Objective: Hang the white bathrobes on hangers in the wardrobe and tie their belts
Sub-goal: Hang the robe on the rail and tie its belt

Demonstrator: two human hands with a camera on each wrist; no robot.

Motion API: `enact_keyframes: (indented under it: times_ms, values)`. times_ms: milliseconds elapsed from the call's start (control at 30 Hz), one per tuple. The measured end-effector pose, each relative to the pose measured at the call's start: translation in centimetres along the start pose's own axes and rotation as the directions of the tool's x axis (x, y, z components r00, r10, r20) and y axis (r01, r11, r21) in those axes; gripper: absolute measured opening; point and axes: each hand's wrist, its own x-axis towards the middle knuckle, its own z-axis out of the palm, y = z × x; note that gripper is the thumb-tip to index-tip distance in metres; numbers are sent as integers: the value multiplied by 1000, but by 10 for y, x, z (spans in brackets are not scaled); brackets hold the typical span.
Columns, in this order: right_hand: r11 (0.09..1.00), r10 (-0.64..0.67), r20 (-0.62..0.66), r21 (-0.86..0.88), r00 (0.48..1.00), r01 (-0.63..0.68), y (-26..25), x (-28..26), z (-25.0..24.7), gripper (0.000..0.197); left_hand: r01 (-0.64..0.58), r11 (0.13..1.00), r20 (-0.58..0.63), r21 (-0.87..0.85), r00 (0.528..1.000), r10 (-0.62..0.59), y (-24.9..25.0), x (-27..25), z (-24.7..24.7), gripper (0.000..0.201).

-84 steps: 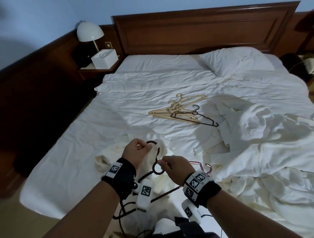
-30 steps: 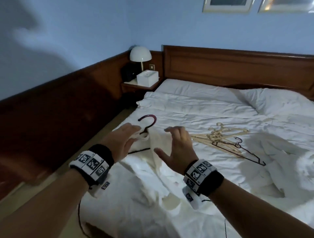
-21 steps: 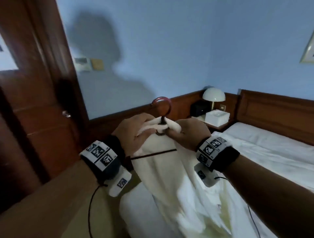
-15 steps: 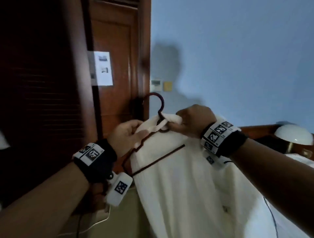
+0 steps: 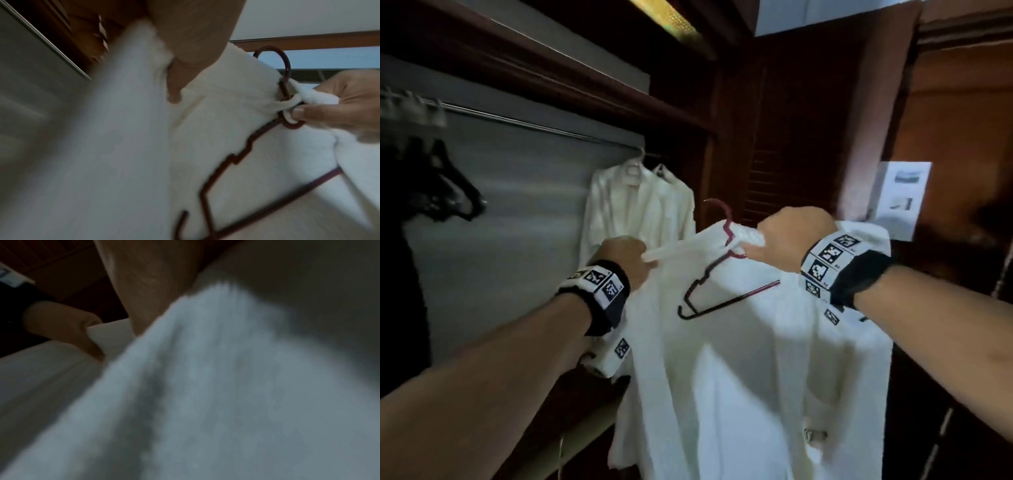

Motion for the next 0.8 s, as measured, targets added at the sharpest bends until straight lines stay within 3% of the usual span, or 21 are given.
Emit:
enact_keyframes:
  times_ms: [67,167,267,367,433,533,667,800]
  values:
    - [997,6,-34,83,999,-3,-15,45,27,66,81,996,-74,42,994,-77,-16,37,-9,29]
    - [921,116,6,373,993,-110,-28,126,58,63,147,976,-216,-163,960,-181,-12,92,-4,22]
    - [768,21,-35,641,999,6,-43,196,71,56,34,976,-232,-215,969,-85,15,136,19,17]
    - [666,-47,-185,727,982,169,-64,256,79,42,-128,954,-180,-272,980,81,-1,183,26,32]
    - [659,-62,-244,718,968,223,-75,301,88,46,-148,968,-242,-203,965,97,-37,216,16,28]
    - [589,52,-117,805,992,64,-87,366,103,47,-101,987,-350,-126,935,52,-100,261,-5,25]
    - [536,101,-102,844,990,32,-114,441,114,47,-47,993,-335,106,939,80,-178,324,-24,19]
    - [555,132,-101,832,986,11,-158,525,123,52,103,880,-337,463,939,67,-234,397,-35,40]
